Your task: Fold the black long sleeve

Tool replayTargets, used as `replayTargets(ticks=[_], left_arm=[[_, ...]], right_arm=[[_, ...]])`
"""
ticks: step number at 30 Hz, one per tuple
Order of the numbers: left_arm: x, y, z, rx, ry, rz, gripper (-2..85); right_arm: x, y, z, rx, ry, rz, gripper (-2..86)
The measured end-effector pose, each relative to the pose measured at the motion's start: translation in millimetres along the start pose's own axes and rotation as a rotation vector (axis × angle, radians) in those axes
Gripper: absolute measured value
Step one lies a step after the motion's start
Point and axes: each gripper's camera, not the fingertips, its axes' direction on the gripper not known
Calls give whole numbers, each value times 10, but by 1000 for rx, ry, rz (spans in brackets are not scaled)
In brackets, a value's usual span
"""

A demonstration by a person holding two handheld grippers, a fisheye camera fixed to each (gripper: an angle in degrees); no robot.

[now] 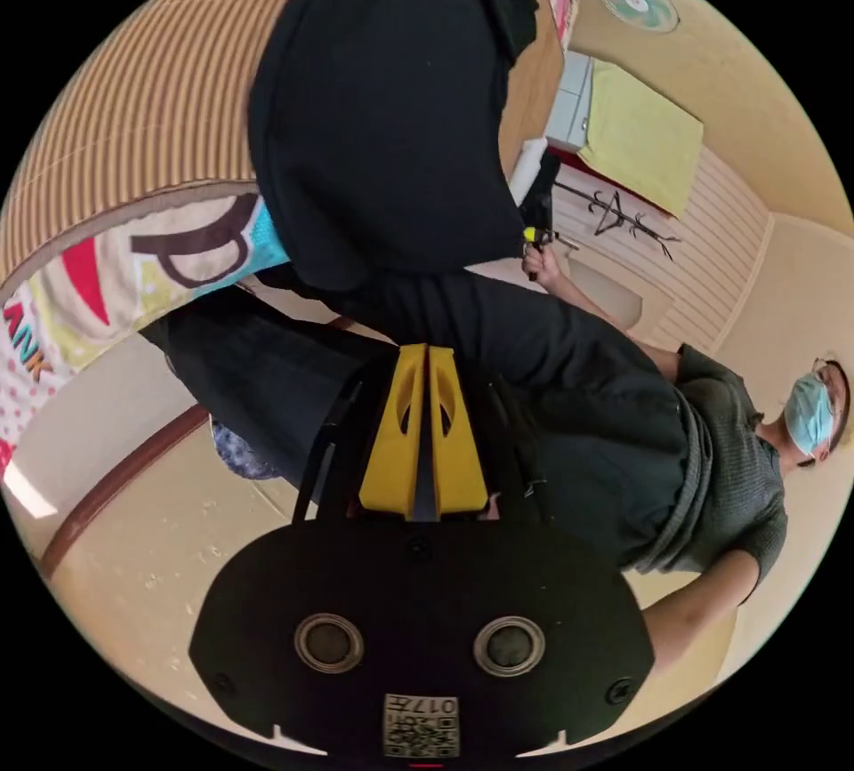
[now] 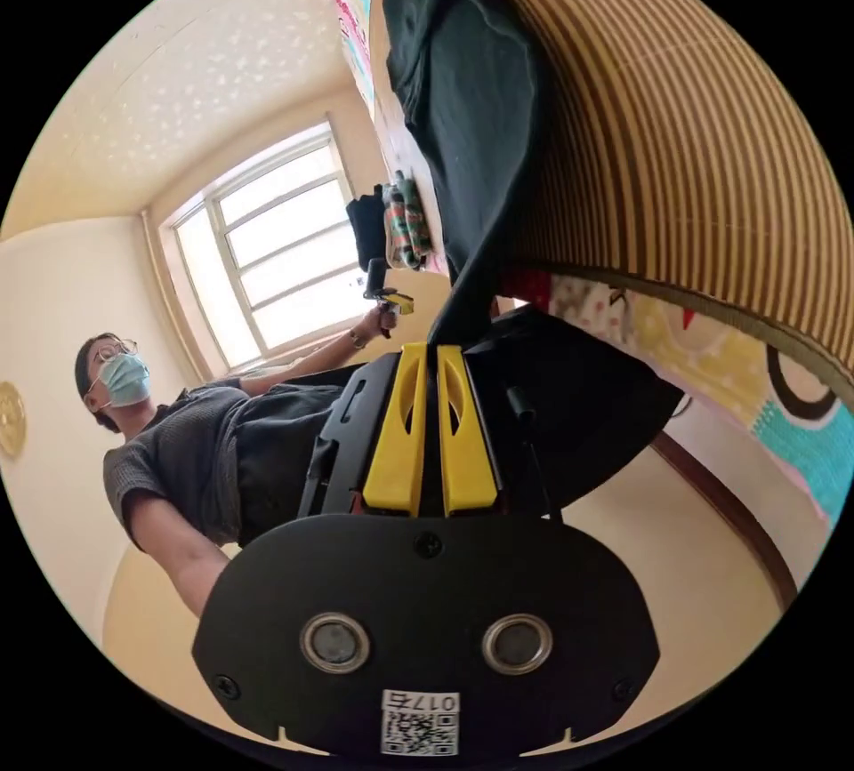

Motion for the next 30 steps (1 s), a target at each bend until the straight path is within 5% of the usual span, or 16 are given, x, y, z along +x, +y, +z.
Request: replayTargets(ticks=[6,11,18,23,30], left_arm=[[-229,-218,-9,116,-253,-184,136],[-578,-641,417,16,-255,-273,160],[-637,-878,704,-146,-298,-194,45],[-345,-464,308,-242,288,158,33],[425,189,-716,-37,867,650,34]], right_arm=[[222,271,-422,333,278,327,17],[281,339,-497,531,220,473,15],[266,306,-646,456,146,419,14],[-30,396,-687,191,-211,-35,12],[-699,507,-862,206,-679,-578,12]])
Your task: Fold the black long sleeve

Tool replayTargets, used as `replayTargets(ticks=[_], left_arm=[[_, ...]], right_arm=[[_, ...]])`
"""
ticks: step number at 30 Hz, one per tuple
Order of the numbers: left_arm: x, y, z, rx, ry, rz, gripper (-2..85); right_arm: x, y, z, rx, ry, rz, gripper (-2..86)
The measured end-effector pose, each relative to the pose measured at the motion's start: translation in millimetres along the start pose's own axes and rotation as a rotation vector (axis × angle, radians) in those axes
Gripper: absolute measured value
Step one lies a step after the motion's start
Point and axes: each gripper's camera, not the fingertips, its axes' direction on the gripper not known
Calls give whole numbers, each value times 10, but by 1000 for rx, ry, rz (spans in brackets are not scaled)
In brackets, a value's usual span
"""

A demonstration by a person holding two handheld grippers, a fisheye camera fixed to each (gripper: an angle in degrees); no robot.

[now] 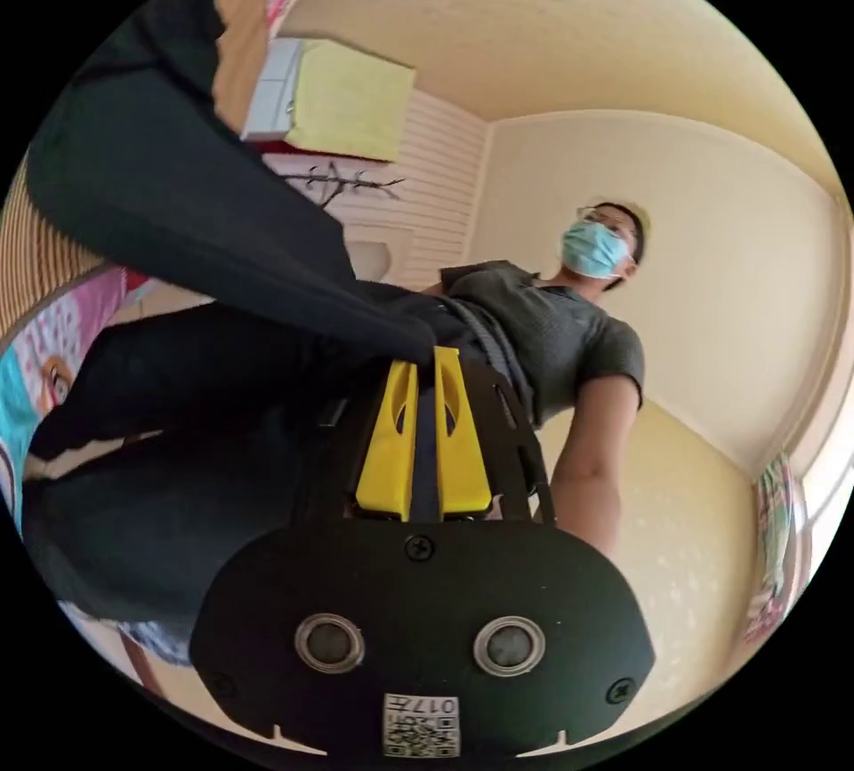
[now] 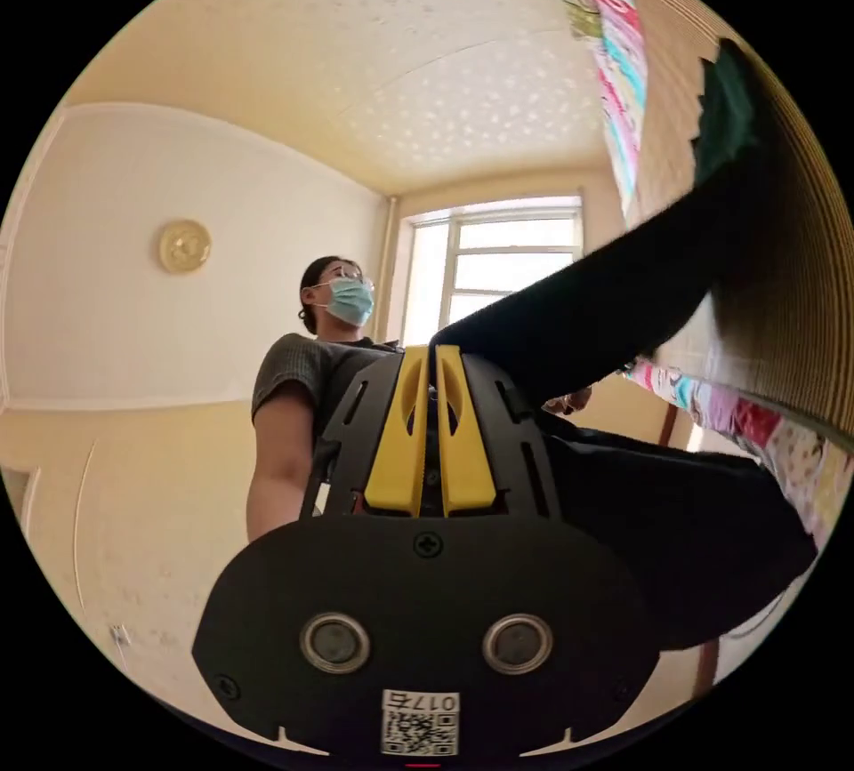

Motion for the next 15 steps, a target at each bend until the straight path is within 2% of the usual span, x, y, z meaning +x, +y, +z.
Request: replayTargets(ticks=[1,3,5,9,12,14,15], left_arm=[[146,-61,-77,74,4,95,35],[206,-154,-288,232,-53,168,37],[-24,-274,-648,488,-137,111,38],[-541,-509,-1071,823,-220,-69,38],[-831,-783,-1252,1041,-302,-230,41],[-908,-984,-1303,1169,-284,-199,82],[-907,-1020,-1313,1191,-266,-163,98]], right_arm=[[10,-56,-15,16,0,-20,12],[216,-295,-228,178,92,1,13],[516,-449,-463,345,211,134,12],[1164,-689,-836,765,306,370,12],[1403,-1002,-892,888,420,447,14],[1464,-1168,-922,931,489,447,18],[1435,-1240,-944,960,506,369,19]])
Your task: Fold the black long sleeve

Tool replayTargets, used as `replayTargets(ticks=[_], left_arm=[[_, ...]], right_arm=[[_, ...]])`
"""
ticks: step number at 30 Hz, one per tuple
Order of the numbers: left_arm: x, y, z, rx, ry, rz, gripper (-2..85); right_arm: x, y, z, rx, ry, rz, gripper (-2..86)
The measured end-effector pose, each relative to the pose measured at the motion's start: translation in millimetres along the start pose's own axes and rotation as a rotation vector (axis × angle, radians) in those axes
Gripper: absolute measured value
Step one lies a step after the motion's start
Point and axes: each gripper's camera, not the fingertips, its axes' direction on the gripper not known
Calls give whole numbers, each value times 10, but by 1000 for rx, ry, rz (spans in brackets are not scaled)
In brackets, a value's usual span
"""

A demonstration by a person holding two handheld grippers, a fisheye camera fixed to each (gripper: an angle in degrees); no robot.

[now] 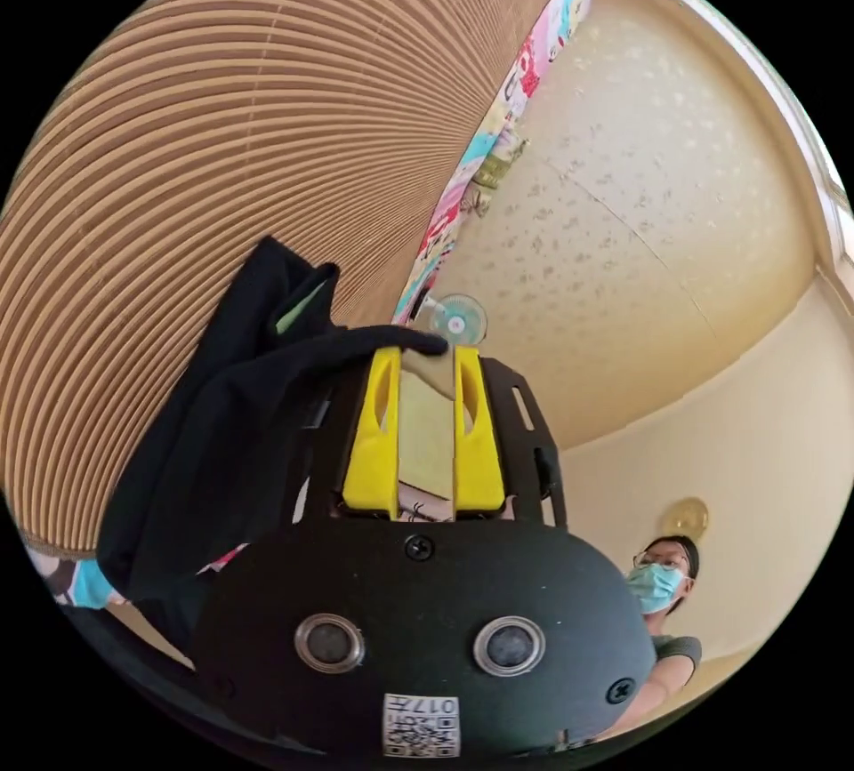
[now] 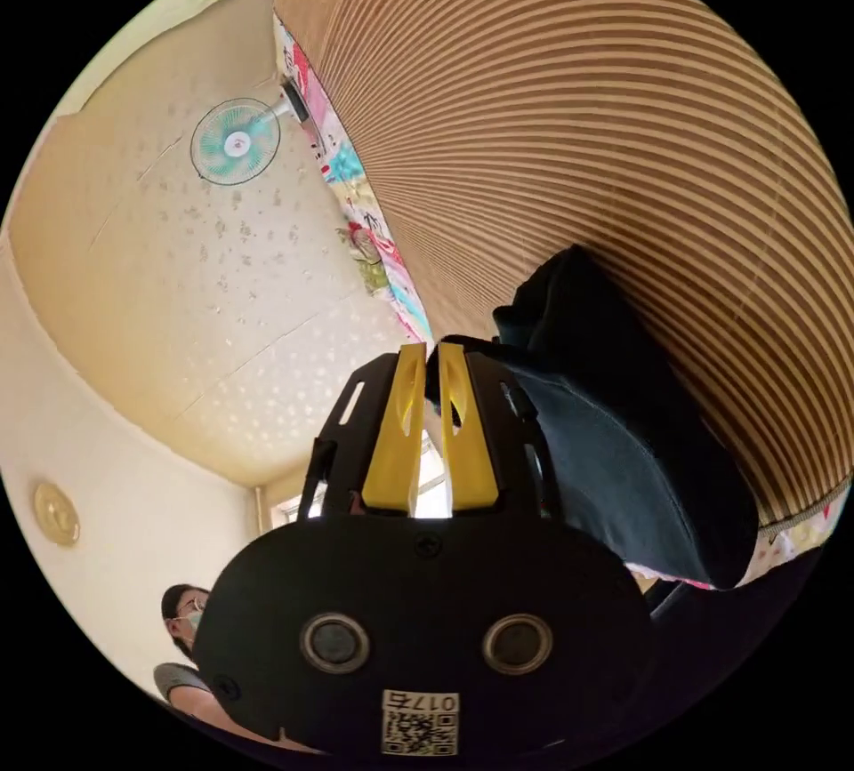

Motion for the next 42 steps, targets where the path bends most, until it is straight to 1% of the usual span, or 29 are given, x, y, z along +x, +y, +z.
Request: replayTargets(ticks=[1,2,3,4,5,6,7,8,9,10,12,14,16,18,19,21,23,26,27,28,29,31,33,34,35,36,38,40,42], left_arm=[[37,-21,20,43,33,32,120],[94,-7,-4,70,-15,55,131],[127,10,-29,76,-74,61,133],[203,58,-91,70,-243,77,136],[266,119,-146,39,-443,103,143],[281,154,-167,15,-542,118,147],[268,233,-202,-36,-705,143,160],[201,318,-230,-102,-803,168,170],[149,357,-242,-141,-831,176,173],[19,433,-254,-221,-875,176,175],[-201,538,-228,-356,-896,163,163],[-484,646,-158,-503,-899,91,125],[-566,679,-110,-530,-890,13,95],[-380,769,69,-580,-859,101,64],[-219,854,251,-643,-870,165,53],[52,1031,556,-736,-935,275,51],[400,1356,975,-809,-1086,443,51],[681,1823,1443,-867,-1181,644,51],[715,1915,1518,-875,-1191,674,51],[776,2096,1640,-885,-1210,735,51],[821,2262,1717,-888,-1248,797,52],[913,2500,1737,-888,-1249,899,61],[1044,2700,1632,-874,-1152,972,65],[1134,2788,1517,-858,-1048,993,74],[1171,2802,1392,-839,-952,962,85],[1156,2775,1335,-833,-911,922,91],[915,2546,1160,-822,-843,703,103],[685,2383,1056,-782,-840,591,116],[447,2247,1033,-750,-860,503,125]], right_arm=[[-35,-19,0,17,-18,-40,20],[-99,-39,4,38,-26,-99,20],[-157,-42,43,21,24,-123,21],[-186,-42,82,-5,63,-132,22],[-245,-34,206,-98,148,-165,26],[-292,-1,390,-231,235,-213,31],[-304,32,498,-304,283,-236,34],[-296,127,738,-451,391,-267,41],[-250,246,983,-584,507,-284,53],[-218,314,1105,-643,562,-292,58],[-58,604,1613,-861,725,-324,92],[46,801,1986,-987,778,-346,119],[129,969,2353,-1072,831,-356,147],[204,1156,2863,-1167,930,-361,195],[216,1201,2989,-1188,967,-366,208],[214,1381,3441,-1254,1096,-413,248],[216,1526,3719,-1307,1202,-476,257],[446,1747,4001,-1493,1465,-549,247],[557,1798,4011,-1580,1557,-568,157],[581,1804,3994,-1606,1594,-591,112],[544,1768,3925,-1595,1669,-682,75],[313,1648,3741,-1604,1530,-746,49],[-126,1312,3223,-1569,1228,-791,41],[-230,1201,3046,-1552,1149,-797,41],[-405,939,2649,-1498,1001,-786,40],[-527,637,2202,-1429,866,-756,41],[-600,206,1518,-1325,705,-725,43],[-500,-219,879,-1215,650,-625,48],[-162,-673,191,-1136,755,-439,70]])
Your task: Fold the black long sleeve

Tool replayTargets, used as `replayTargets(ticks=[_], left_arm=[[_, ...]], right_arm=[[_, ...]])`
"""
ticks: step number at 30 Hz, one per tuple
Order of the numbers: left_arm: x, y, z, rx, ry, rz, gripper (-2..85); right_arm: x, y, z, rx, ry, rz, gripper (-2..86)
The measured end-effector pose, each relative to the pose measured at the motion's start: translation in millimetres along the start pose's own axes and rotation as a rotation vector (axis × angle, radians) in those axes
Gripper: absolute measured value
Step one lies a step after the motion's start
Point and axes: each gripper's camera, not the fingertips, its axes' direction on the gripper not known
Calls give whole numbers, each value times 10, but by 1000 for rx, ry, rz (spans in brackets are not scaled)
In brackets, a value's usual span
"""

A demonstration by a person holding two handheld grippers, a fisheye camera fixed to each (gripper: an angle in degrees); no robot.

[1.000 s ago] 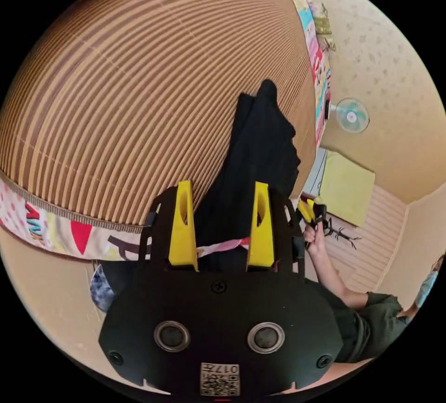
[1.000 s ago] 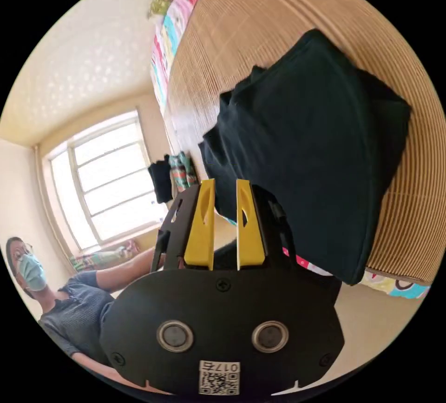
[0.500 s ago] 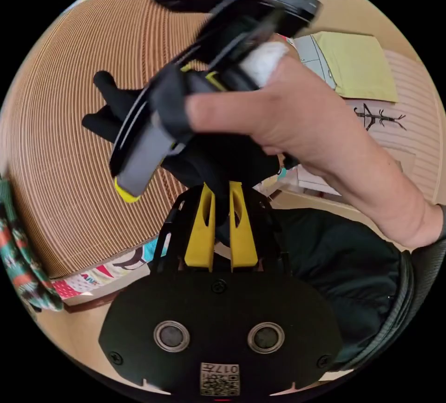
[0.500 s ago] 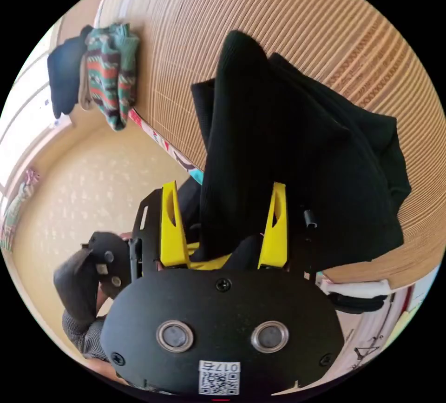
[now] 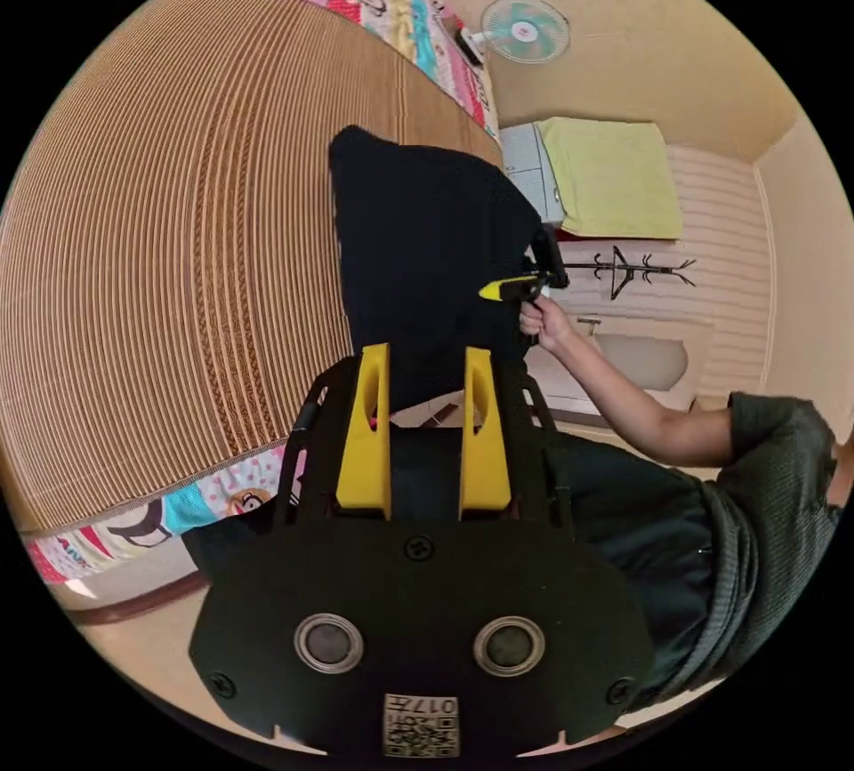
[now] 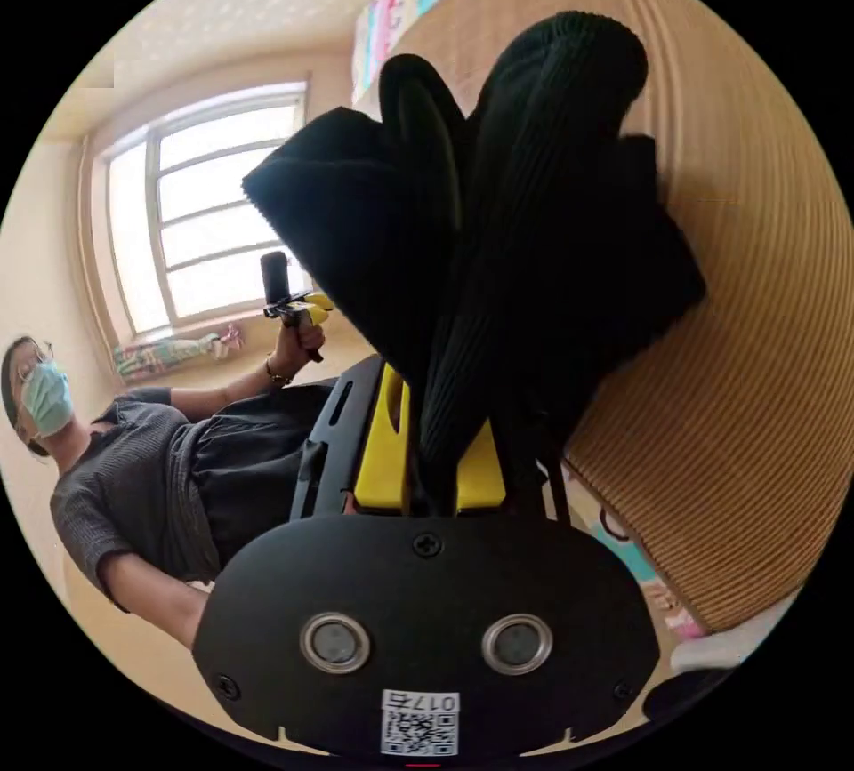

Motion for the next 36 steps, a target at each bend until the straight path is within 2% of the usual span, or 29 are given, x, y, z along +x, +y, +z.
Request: replayTargets(ticks=[1,3,5,9,12,14,16,19,21,25,28,34,36], left_arm=[[-134,-71,138,-31,6,-47,137],[-291,-203,380,-85,-10,-108,164],[-401,-401,716,-150,-29,-137,183],[-451,-703,1266,-263,-68,-131,198],[-449,-886,1736,-360,-38,-154,192],[-467,-908,2091,-456,-48,-197,178],[-465,-862,2185,-470,-85,-228,142],[-495,-732,2198,-501,-1,-231,85],[-504,-623,2085,-492,54,-220,71],[-544,-278,1506,-500,-10,-110,66],[-683,62,774,-467,-75,-75,65],[-897,914,-1366,-279,-211,-24,65],[-949,1171,-2064,-219,-266,-32,65]], right_arm=[[158,95,-14,-14,30,56,94],[617,435,-82,2,158,235,204],[835,625,-164,80,131,289,241],[1221,820,-166,214,-19,336,245],[1340,975,-182,272,24,403,205],[1375,1044,-131,296,-102,316,196],[1412,1080,-88,292,-172,307,206],[1318,1165,-46,327,-114,306,210],[1324,1187,104,305,-173,312,184],[1380,1119,599,157,-405,318,119],[982,865,1054,80,-470,175,95],[-420,-7,2030,47,-586,-139,85],[-1145,-407,2467,14,-604,-248,87]])
